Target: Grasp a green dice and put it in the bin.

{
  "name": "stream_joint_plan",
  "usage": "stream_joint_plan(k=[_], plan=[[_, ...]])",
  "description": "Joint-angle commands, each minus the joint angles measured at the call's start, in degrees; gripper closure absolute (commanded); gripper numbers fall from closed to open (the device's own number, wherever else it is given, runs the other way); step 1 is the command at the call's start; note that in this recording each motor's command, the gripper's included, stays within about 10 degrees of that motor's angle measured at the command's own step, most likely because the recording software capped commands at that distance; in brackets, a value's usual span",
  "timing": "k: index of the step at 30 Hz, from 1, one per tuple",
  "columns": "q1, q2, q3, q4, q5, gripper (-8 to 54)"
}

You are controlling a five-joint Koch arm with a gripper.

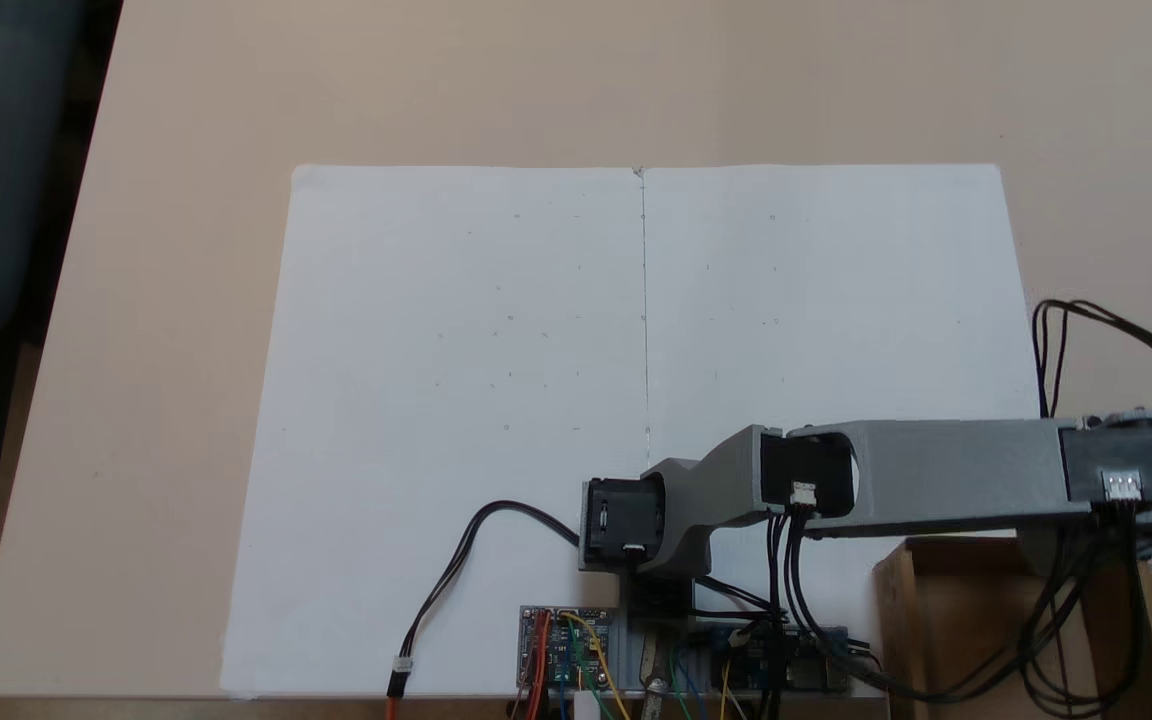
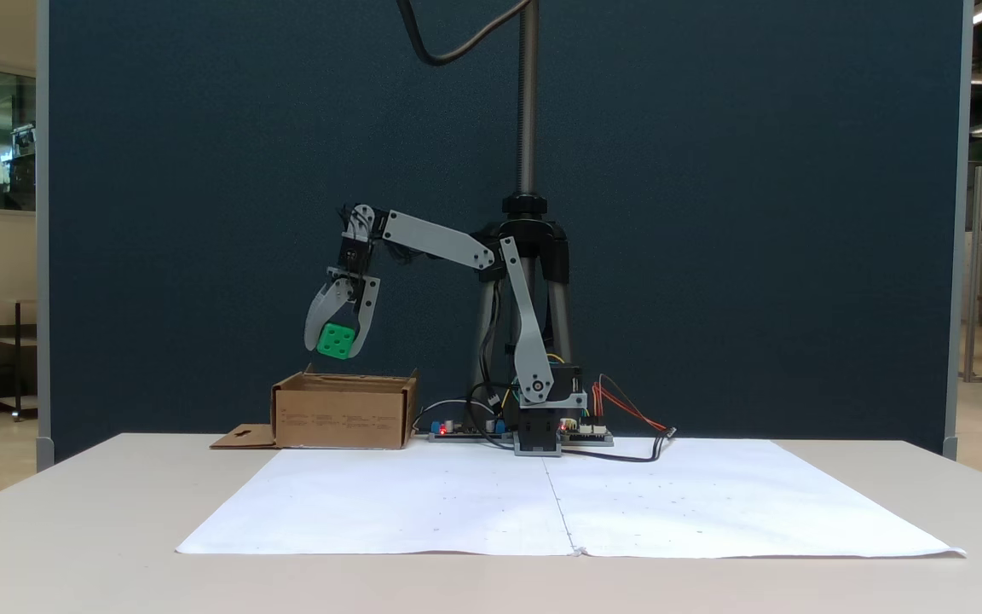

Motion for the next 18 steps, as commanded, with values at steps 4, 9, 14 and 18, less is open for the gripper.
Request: stream_joint_plan(k=[4, 9, 14, 18], plan=[[7.0, 0.8, -2.9, 5.7, -6.1, 33.6], [9.1, 0.1, -2.7, 7.4, -5.4, 33.6], [9.5, -0.6, -2.6, 7.6, 5.3, 33.6], [9.5, -0.8, -2.4, 7.6, 7.1, 33.6]])
